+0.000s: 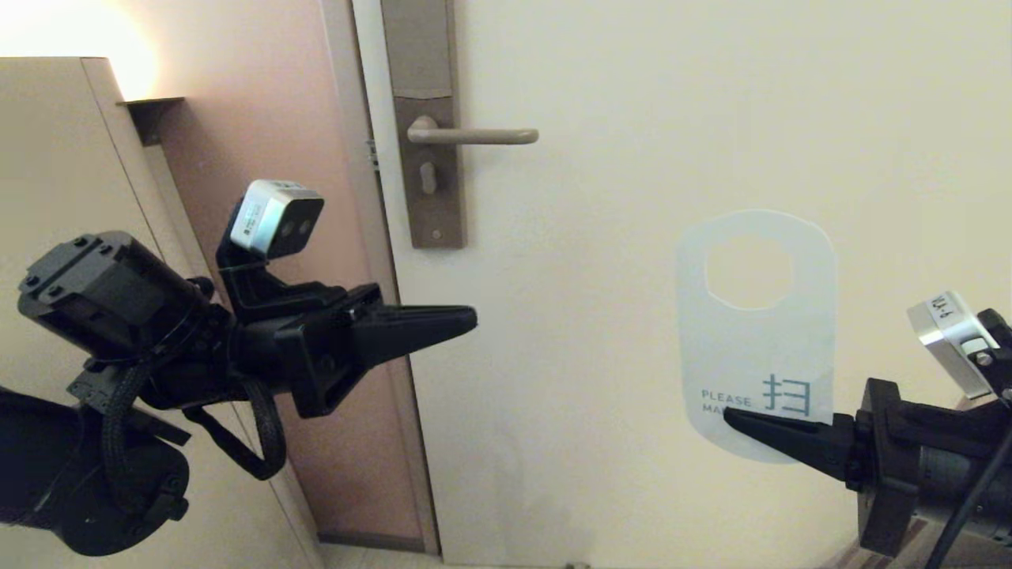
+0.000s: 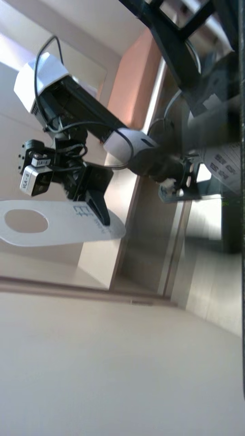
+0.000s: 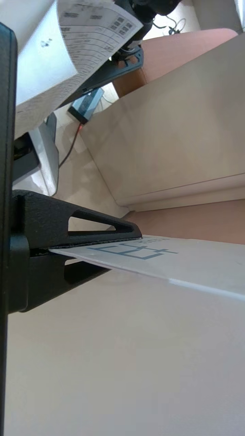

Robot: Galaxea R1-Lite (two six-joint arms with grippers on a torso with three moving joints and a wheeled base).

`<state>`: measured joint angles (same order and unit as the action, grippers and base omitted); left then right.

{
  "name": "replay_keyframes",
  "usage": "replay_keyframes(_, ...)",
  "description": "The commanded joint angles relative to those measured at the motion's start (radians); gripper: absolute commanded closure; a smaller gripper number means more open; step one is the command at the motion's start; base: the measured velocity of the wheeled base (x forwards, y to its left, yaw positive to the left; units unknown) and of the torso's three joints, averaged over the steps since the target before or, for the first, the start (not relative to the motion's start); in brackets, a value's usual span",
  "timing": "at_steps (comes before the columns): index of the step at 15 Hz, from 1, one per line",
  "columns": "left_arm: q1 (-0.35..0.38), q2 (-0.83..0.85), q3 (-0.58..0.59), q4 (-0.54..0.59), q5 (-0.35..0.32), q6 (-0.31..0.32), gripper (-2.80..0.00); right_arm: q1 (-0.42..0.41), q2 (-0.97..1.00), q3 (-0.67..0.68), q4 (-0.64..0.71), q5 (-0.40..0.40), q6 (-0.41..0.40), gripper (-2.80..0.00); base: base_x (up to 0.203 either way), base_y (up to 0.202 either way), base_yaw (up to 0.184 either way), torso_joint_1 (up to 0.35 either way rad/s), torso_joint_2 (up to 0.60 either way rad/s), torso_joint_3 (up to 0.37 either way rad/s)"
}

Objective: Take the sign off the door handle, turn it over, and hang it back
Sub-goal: Hang the sign back with the other side facing out

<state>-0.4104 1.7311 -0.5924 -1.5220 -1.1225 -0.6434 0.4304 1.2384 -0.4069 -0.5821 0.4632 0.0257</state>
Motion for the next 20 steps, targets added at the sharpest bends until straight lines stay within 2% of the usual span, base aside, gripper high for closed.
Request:
replay_keyframes(1,0.020,-0.029,0.034,-0.043,-0.006,0.028,0.00,-0.003,-0.021,0.014,-0.004,0.002,0.002,0.00,0.000,0.000,0.000,0.000,0.00,0.000)
replay_keyframes(5,0.123,-0.096,0.161,-0.040,0.001,0.197,0.00,-0.022,-0.056,0.032,-0.004,-0.001,0.002,0.00,0.000,0.000,0.000,0.000,0.00,0.000)
replay_keyframes(8,0.246,-0.149,0.279,-0.027,0.056,0.298,0.00,-0.022,-0.077,0.046,-0.004,-0.003,0.001,0.00,0.000,0.000,0.000,0.000,0.00,0.000)
replay_keyframes(9,0.292,-0.163,0.329,-0.010,0.086,0.363,0.00,-0.022,-0.090,0.051,-0.004,-0.004,0.000,0.00,0.000,0.000,0.000,0.000,0.00,0.000)
replay_keyframes(10,0.334,-0.175,0.380,0.013,0.127,0.453,0.00,-0.022,-0.102,0.061,-0.004,-0.007,0.001,0.00,0.000,0.000,0.000,0.000,0.00,0.000)
replay_keyframes(11,0.367,-0.184,0.426,0.038,0.191,0.549,0.00,-0.022,-0.114,0.069,-0.004,-0.024,0.000,0.00,0.000,0.000,0.000,0.000,0.00,0.000)
replay_keyframes(13,0.392,-0.195,0.502,0.061,0.366,0.671,0.00,-0.022,-0.129,0.083,-0.004,-0.052,0.000,0.00,0.000,0.000,0.000,0.000,0.00,0.000)
replay_keyframes(18,0.409,-0.234,0.552,0.091,0.756,0.846,0.00,-0.022,-0.163,0.104,-0.004,-0.073,0.001,0.00,0.000,0.000,0.000,0.000,0.00,0.000)
replay_keyframes(19,0.411,-0.270,0.560,0.121,0.813,0.868,0.00,-0.022,-0.167,0.108,-0.004,-0.075,0.002,0.00,0.000,0.000,0.000,0.000,0.00,0.000)
replay_keyframes(20,0.412,-0.311,0.575,0.145,0.842,0.882,0.00,-0.022,-0.177,0.109,-0.004,-0.075,0.002,0.00,0.000,0.000,0.000,0.000,0.00,0.000)
